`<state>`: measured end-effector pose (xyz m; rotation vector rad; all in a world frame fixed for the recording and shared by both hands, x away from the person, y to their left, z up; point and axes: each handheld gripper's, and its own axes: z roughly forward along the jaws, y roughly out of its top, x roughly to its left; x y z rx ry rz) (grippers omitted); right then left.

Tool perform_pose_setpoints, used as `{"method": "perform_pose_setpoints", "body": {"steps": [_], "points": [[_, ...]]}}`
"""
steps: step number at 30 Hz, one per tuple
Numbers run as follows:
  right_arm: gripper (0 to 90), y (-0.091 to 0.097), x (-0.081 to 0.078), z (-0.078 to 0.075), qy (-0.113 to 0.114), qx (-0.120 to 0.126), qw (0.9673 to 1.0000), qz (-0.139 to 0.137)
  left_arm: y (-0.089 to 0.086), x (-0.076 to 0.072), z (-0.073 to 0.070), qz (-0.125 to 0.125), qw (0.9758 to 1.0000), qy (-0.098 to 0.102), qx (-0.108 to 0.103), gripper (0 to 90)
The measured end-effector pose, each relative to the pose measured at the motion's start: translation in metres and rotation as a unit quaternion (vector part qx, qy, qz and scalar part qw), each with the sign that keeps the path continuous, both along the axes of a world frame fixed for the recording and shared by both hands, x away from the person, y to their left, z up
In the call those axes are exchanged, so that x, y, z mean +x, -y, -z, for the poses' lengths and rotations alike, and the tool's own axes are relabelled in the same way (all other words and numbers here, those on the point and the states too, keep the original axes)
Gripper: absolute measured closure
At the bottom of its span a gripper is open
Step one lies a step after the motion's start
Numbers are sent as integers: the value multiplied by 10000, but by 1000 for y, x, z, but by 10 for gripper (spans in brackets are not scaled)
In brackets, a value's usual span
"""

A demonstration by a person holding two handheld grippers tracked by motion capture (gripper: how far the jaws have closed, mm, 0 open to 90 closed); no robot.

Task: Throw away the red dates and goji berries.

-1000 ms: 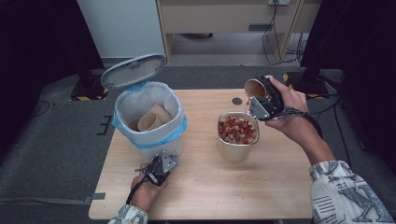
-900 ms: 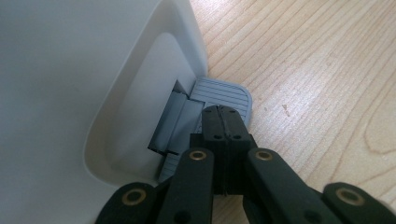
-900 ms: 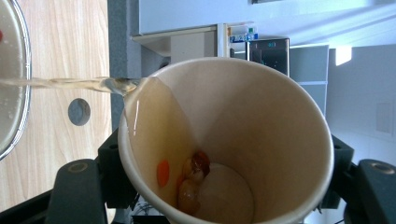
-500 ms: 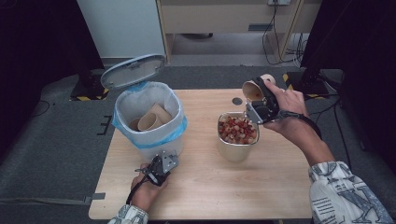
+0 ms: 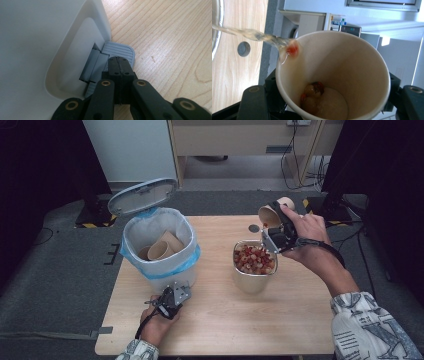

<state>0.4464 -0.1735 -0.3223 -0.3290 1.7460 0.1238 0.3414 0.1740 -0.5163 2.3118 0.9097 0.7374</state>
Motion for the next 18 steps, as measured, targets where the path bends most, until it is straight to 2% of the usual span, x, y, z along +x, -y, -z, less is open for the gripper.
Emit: {"method": "perform_pose_setpoints", "body": {"steps": [2, 7, 14, 18], "points": [[288, 3, 1, 0, 0, 34, 10000, 37, 0, 0, 0, 2, 10000, -5, -5, 899], [288, -2, 0, 2, -2, -86, 10000, -49, 0, 0, 0, -3, 10000, -4, 12, 899], [288, 1, 0, 2, -6, -78, 10000, 24, 0, 0, 0, -1, 10000, -5, 4, 899], [288, -2, 0, 2, 31, -202, 9998, -8, 0, 0, 0, 0, 10000, -4, 14, 899]]}}
